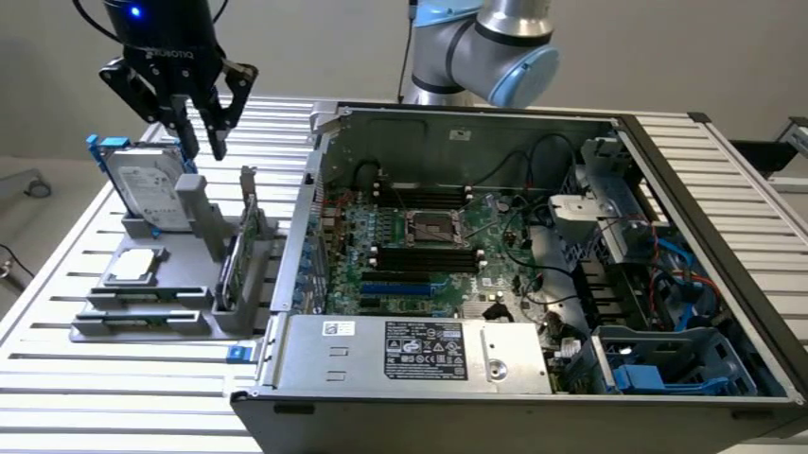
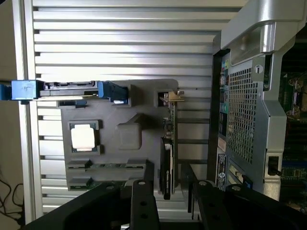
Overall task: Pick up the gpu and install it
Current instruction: 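Pick up the gpu and move the gpu toward the slot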
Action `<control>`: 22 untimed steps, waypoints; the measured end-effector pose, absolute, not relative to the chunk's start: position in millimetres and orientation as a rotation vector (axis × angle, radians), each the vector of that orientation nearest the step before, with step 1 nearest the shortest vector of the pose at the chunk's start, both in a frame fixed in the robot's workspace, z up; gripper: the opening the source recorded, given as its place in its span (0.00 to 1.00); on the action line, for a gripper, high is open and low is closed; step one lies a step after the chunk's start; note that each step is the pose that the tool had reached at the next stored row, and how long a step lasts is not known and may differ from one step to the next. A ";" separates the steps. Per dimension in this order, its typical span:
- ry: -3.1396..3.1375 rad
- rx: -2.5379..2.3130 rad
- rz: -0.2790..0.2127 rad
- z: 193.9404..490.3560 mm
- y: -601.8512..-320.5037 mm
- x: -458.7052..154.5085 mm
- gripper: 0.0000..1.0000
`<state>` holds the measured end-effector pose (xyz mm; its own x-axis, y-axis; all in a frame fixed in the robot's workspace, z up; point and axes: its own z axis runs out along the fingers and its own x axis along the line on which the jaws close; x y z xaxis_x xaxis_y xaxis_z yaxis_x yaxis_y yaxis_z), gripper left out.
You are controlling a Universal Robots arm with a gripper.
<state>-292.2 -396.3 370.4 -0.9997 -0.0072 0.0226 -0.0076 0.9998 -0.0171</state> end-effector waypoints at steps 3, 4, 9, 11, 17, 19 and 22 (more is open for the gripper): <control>-3.119 0.011 0.027 365.9 -399.1 -292.2 0.36; -3.119 0.012 0.027 364.0 -400.6 -292.0 0.36; -3.119 0.013 0.027 355.0 -405.6 -290.2 0.36; -3.119 0.013 0.027 351.4 -407.3 -289.3 0.36; -3.119 0.014 0.027 340.5 -412.1 -287.1 0.36; -3.119 0.014 0.027 336.8 -413.1 -286.6 0.36; -3.119 0.015 0.027 331.4 -413.9 -285.9 0.36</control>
